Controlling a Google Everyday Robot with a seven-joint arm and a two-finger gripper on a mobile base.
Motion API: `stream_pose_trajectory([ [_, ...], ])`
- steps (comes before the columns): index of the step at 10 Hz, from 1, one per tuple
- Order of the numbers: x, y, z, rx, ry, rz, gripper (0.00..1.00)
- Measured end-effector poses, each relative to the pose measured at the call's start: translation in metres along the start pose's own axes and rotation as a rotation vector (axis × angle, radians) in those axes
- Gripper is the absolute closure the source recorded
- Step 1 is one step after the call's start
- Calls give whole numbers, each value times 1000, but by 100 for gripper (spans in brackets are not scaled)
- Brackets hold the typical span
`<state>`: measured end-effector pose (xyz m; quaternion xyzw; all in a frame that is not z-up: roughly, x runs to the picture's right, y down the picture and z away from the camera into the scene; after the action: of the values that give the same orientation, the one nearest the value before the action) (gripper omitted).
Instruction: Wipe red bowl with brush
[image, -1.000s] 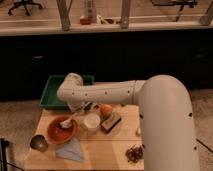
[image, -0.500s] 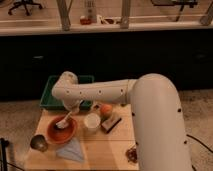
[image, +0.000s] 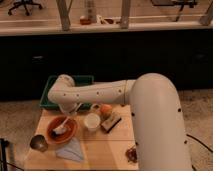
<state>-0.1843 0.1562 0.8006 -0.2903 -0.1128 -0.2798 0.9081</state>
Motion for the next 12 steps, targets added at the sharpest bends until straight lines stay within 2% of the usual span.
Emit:
stream_pose_trajectory([
  [4,12,20,-6,-14,15,29,100],
  [7,27,23,-11,-18,37,65,100],
  [9,38,21,-12,-17,56,81,100],
  [12,51,3,-16,1,78,90,100],
])
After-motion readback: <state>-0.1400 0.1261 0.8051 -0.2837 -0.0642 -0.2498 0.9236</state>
